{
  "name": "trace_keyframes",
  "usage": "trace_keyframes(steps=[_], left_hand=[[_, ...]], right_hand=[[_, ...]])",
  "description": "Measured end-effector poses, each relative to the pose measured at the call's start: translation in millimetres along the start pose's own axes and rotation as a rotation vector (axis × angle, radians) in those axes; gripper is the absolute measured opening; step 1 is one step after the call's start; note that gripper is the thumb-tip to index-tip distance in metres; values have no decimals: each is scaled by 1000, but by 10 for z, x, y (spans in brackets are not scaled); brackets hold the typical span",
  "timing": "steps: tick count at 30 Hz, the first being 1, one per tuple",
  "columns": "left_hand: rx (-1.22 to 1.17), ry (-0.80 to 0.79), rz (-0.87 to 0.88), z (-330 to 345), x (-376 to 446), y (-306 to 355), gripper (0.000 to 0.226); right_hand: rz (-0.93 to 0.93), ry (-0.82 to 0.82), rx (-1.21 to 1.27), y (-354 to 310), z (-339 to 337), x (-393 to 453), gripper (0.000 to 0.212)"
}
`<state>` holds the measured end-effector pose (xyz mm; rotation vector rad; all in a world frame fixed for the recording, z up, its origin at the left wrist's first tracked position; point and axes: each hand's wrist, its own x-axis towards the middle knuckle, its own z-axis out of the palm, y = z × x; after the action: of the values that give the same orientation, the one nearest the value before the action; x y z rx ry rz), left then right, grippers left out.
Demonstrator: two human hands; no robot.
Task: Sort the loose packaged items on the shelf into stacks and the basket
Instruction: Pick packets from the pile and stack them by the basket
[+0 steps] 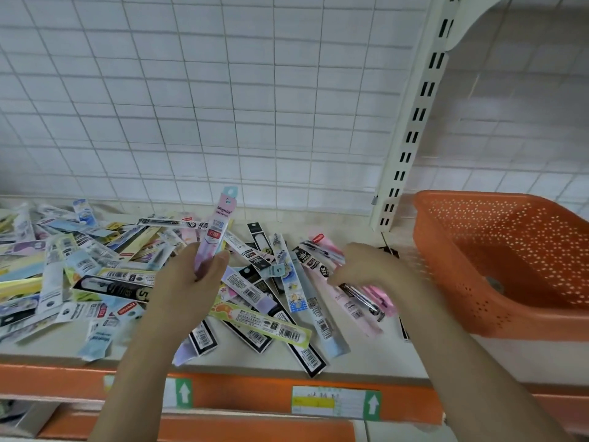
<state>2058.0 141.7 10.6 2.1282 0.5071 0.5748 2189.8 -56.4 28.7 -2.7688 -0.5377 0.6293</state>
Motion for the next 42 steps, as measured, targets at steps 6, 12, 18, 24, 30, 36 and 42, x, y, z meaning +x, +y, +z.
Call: trace_keyframes(steps=[6, 12, 18, 24, 30, 36, 42], left_hand=[[-7, 5, 21, -2, -23, 11, 36], [16, 9, 23, -39, -15, -57, 37], [6, 19, 0, -32, -33, -79, 37], [66, 82, 15, 6, -36, -24, 38], [87, 76, 72, 69, 10, 32, 20], [233, -76, 90, 216, 163, 156, 36], [333, -123, 88, 522, 427, 329, 44]], right_hand=[[-8, 81, 54, 44, -214, -59, 32], [9, 121, 130, 84, -189, -61, 18], [14, 34, 78, 64, -43, -83, 30], [38, 0, 126, 43, 118, -42, 31], [18, 123, 184, 149, 122, -63, 19], [-45, 260, 388, 135, 8, -223, 28], [0, 273, 483, 185, 91, -271, 25]])
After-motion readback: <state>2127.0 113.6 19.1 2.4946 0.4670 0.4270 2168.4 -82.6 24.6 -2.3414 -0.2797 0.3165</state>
